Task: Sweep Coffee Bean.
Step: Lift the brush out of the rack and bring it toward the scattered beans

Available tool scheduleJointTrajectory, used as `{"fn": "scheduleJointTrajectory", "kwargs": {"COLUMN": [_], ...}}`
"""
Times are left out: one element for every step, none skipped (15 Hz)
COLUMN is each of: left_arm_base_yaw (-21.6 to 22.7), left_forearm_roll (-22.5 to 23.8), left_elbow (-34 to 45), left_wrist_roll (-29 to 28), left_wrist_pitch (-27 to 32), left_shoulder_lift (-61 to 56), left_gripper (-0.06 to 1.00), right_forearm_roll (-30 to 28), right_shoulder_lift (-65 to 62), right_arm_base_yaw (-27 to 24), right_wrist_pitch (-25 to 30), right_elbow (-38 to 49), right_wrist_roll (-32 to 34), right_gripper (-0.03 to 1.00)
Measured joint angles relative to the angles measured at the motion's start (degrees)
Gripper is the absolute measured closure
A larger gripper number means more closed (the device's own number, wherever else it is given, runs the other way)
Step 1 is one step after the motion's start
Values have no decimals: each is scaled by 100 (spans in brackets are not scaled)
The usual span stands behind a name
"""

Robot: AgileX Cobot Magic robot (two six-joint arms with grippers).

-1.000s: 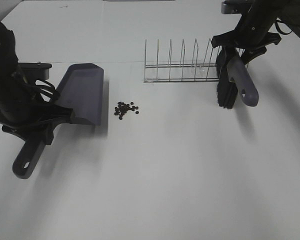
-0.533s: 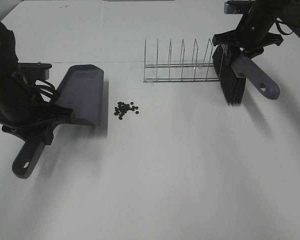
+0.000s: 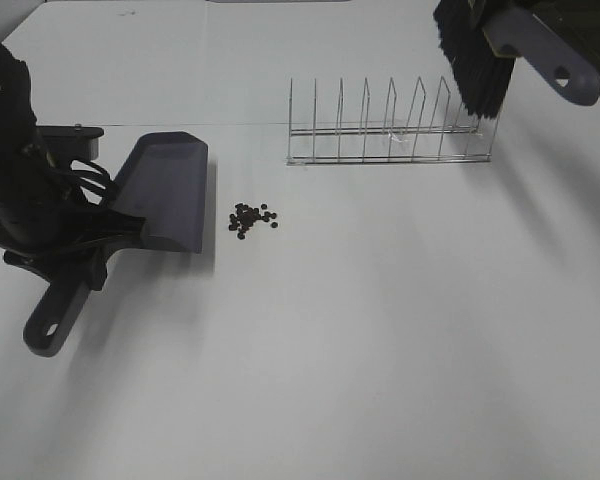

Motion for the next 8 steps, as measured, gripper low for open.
{"fn": "scheduleJointTrajectory", "kwargs": {"left_arm_base_yaw": [0, 0, 0, 0, 0, 0, 0, 0], "left_forearm_roll": [0, 0, -17, -29, -46, -63, -69, -80], "left_elbow": [0, 0, 0, 0, 0, 0, 0, 0], "left_wrist_roll": [0, 0, 0, 0, 0, 0, 0, 0], "left_wrist_pitch": [11, 40, 132, 172, 189, 212, 235, 286], "left_shoulder_lift": [0, 0, 0, 0, 0, 23, 97, 252], "left_gripper": [63, 63, 63, 63, 63, 63, 63, 63], "right_forearm_roll": [103, 206, 315, 344, 355, 378, 390, 378], "right_shoulder_lift": [-189, -424, -1014, -1364, -1753, -1937, -2229, -2452], "right_arm_base_yaw": [0, 6, 52, 80, 109, 143, 183, 275], "right_wrist_pitch": [11, 23, 23, 23, 23, 23, 23, 46], "right_elbow": [0, 6, 292, 659, 1077, 1329, 1811, 2338], "right_wrist_roll": [0, 0, -57, -63, -63, -63, -63, -63], "right_gripper": [68, 68, 68, 68, 68, 68, 68, 68]}}
